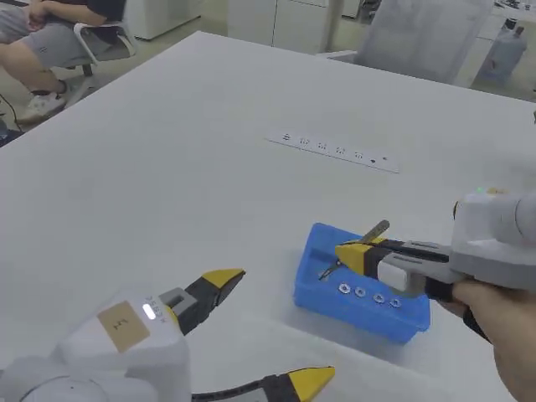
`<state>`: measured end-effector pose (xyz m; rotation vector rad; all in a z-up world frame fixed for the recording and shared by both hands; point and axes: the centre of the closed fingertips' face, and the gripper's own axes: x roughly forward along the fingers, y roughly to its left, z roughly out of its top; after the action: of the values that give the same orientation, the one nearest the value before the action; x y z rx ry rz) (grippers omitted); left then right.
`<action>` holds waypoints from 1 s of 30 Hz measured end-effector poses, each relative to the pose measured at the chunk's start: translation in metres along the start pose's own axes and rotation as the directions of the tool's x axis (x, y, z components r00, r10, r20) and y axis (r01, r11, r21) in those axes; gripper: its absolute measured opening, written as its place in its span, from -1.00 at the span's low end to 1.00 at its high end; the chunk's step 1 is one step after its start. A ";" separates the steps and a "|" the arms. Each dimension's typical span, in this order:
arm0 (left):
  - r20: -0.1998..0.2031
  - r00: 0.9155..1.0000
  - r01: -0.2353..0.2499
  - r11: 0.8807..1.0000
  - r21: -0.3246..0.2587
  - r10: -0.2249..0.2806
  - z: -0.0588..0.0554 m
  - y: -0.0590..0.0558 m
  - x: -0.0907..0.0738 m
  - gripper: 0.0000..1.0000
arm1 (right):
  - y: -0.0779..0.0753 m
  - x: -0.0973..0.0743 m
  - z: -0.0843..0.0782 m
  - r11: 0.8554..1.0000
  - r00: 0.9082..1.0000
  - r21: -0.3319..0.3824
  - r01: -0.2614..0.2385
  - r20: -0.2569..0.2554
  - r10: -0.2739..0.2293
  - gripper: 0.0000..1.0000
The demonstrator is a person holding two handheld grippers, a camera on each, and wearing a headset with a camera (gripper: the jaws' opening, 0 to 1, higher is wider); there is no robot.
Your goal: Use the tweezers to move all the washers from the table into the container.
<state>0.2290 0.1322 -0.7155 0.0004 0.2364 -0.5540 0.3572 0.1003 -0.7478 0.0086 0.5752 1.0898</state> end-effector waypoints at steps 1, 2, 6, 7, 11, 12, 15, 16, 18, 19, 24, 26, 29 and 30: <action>0.000 1.000 0.000 1.000 -0.001 0.000 0.000 0.000 0.000 0.45 | -0.003 0.001 0.000 1.000 1.000 0.007 0.005 0.003 -0.005 -0.95; 0.001 1.000 0.000 1.000 -0.001 0.000 0.000 0.000 0.000 0.45 | -0.007 0.003 -0.001 1.000 1.000 0.024 0.014 -0.002 -0.014 -0.95; 0.002 1.000 0.000 1.000 -0.001 0.000 0.000 0.001 0.000 0.45 | -0.018 0.010 -0.007 0.998 0.998 0.032 0.049 -0.030 -0.048 -0.95; 0.001 1.000 0.000 1.000 -0.001 0.000 0.000 0.001 0.000 0.45 | -0.019 0.013 -0.010 0.998 0.998 0.029 0.052 -0.042 -0.051 -0.95; 0.003 1.000 0.002 1.000 -0.007 -0.001 0.000 0.000 0.000 0.45 | -0.029 0.023 -0.019 0.998 0.995 0.016 0.063 -0.081 -0.061 -0.95; 0.003 1.000 0.001 1.000 -0.010 -0.001 0.000 0.000 0.000 0.45 | -0.030 0.025 -0.020 0.998 0.994 0.013 0.064 -0.085 -0.063 -0.95; 0.002 1.000 -0.001 1.000 -0.013 0.001 0.000 0.000 0.000 0.44 | -0.033 0.032 -0.028 0.998 0.990 -0.012 0.069 -0.122 -0.070 -0.95; 0.001 1.000 -0.001 1.000 -0.014 0.001 -0.001 0.001 0.000 0.44 | -0.036 0.034 -0.031 0.997 0.988 -0.020 0.077 -0.132 -0.079 -0.95; 0.001 1.000 -0.001 1.000 -0.016 0.001 -0.001 0.000 0.000 0.44 | -0.038 0.037 -0.033 0.997 0.987 -0.029 0.075 -0.140 -0.079 -0.95; 0.000 1.000 -0.001 1.000 -0.017 0.001 -0.001 0.001 0.000 0.44 | -0.038 0.038 -0.033 0.997 0.987 -0.033 0.072 -0.143 -0.076 -0.95; -0.009 1.000 -0.007 0.999 -0.037 0.007 -0.003 0.003 -0.001 0.37 | -0.036 0.037 -0.032 0.993 0.986 -0.100 0.064 -0.148 -0.079 -0.93; -0.007 1.000 -0.012 0.999 -0.046 0.012 -0.003 0.005 -0.002 0.37 | -0.034 0.034 -0.030 0.992 0.987 -0.112 0.063 -0.139 -0.079 -0.93; -0.006 1.000 -0.016 0.998 -0.056 0.016 -0.004 0.006 -0.002 0.36 | -0.030 0.027 -0.025 0.991 0.991 -0.119 0.060 -0.115 -0.074 -0.93; -0.004 1.000 -0.014 0.998 -0.061 0.014 -0.003 0.006 -0.002 0.36 | -0.026 0.024 -0.023 0.991 0.992 -0.124 0.057 -0.107 -0.070 -0.93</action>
<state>0.2297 0.1389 -0.7187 -0.0561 0.2566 -0.5323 0.3772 0.1019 -0.7851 -0.1760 0.6043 1.0659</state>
